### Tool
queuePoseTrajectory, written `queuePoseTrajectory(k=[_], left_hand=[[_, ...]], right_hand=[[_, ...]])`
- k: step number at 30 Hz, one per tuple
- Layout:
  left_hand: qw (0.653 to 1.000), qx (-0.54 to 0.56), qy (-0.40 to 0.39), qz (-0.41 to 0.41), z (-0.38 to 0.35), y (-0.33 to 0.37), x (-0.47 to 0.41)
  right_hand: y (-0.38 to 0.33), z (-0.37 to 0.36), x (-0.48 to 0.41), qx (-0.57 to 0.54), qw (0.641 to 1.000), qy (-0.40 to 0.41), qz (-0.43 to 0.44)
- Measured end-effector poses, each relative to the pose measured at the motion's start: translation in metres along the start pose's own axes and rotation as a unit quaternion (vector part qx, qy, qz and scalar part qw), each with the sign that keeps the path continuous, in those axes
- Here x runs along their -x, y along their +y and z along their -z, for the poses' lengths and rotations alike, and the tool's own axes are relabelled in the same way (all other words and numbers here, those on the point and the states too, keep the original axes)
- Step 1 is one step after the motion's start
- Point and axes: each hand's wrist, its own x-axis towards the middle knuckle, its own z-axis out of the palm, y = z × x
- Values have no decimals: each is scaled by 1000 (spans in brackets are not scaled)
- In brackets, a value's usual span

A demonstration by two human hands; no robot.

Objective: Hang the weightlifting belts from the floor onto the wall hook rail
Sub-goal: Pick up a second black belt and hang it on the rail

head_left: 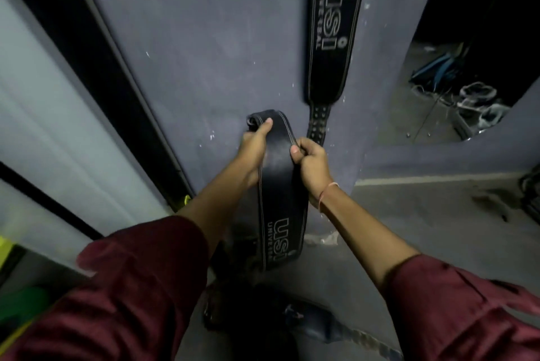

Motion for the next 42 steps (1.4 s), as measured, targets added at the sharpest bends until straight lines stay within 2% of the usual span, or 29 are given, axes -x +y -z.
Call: queuePoseTrajectory(k=[4, 8, 11, 15, 17, 21, 25, 27, 30, 36, 39, 42], left_hand=[[997, 53, -31, -43, 7, 60, 17], [990, 101, -71, -71, 8, 92, 36], [986, 66, -95, -119, 6, 103, 53], [976, 38, -135, -168, 4, 115, 70], [972, 25, -143, -186, 1, 126, 76], [973, -3, -108, -205, -10, 163, 89], [962, 10, -129, -239, -20, 220, 91], [950, 44, -146, -274, -24, 242, 95], [940, 99, -112, -307, -35, 263, 99], [914, 127, -77, -378, -57, 284, 113], [907, 146, -46, -393, -66, 295, 120], [903, 137, -37, -405, -69, 298, 120]], right_hand=[[-43, -17, 11, -7, 1000, 8, 17], [-82, -34, 16, 28, 997, 21, 70], [-117, -42, 9, 31, 994, 42, 94], [-167, -41, -3, -38, 985, 95, 138], [-191, -39, -2, -84, 982, 90, 140], [-223, -38, 6, -97, 983, 82, 131], [-250, -31, 15, -67, 982, 40, 171], [-261, -29, 16, -66, 980, 18, 189], [-274, -26, 18, -64, 975, -9, 215], [-306, -20, 11, -83, 961, 1, 265], [-300, -17, 7, -89, 957, 0, 276], [-264, -13, 7, -91, 958, -12, 272]])
